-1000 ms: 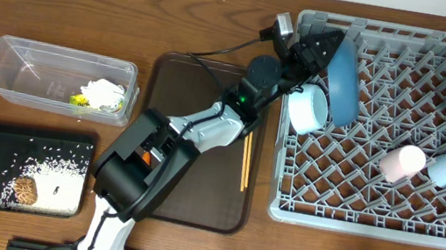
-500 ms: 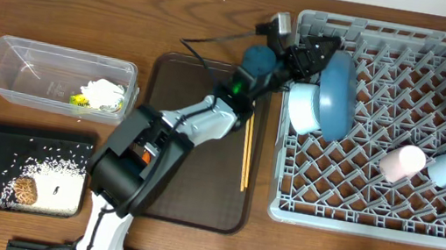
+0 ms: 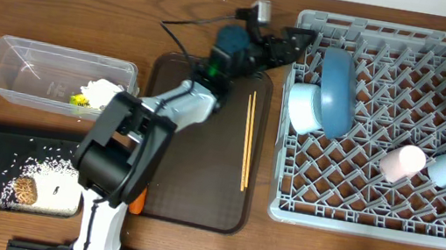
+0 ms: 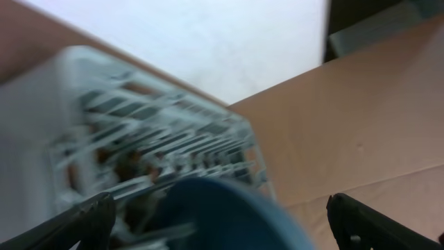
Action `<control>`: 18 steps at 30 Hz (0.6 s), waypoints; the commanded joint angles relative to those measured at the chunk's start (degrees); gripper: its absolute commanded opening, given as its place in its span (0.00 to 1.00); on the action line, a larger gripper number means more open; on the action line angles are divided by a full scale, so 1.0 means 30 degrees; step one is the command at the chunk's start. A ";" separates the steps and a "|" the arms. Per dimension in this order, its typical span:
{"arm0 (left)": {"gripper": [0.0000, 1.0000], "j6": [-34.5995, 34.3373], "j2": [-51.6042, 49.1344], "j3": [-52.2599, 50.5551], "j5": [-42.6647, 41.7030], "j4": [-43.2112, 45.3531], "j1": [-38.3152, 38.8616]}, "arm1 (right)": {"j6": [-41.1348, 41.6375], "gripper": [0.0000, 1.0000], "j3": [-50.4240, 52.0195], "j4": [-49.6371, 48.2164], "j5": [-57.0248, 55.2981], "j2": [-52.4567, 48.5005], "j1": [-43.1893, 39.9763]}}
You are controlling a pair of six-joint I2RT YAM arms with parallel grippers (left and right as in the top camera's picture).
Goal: Sort waste into correct bins and load items into the dishwasher rack
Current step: 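Set the plate upright in the rack and open the left gripper, then grasp the orange carrot with the left gripper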
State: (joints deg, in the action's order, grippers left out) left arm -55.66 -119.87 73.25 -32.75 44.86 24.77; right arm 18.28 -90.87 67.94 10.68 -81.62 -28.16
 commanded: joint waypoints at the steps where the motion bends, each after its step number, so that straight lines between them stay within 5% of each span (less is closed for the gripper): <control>1: 0.98 0.1778 0.1049 0.0452 -0.2375 -0.1617 -0.1348 | -0.0634 0.88 -0.0029 -0.0138 0.0364 0.0240 -0.0087; 6: 0.98 0.6819 0.4226 0.0452 -0.1311 -0.9515 -0.2761 | -0.1960 0.89 -0.0029 -0.0532 0.3133 0.0248 -0.0087; 10: 0.98 1.1140 0.7541 0.0452 0.3512 -1.8294 -0.2987 | -0.2506 0.90 -0.0029 -0.0656 0.5377 0.0248 0.0066; 13: 0.98 1.2560 0.9581 0.0452 0.6747 -2.3256 -0.2965 | -0.2922 0.94 -0.0029 -0.0962 0.6404 0.0248 0.0831; 18: 0.98 1.4753 1.2058 0.0452 0.7446 -2.8523 -0.2900 | -0.4167 0.99 -0.0029 -0.1064 0.6441 0.0248 0.3264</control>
State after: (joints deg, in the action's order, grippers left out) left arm -19.42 -86.00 74.39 -15.70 -36.56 15.90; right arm 9.69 -90.78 64.60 27.22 -81.62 -22.02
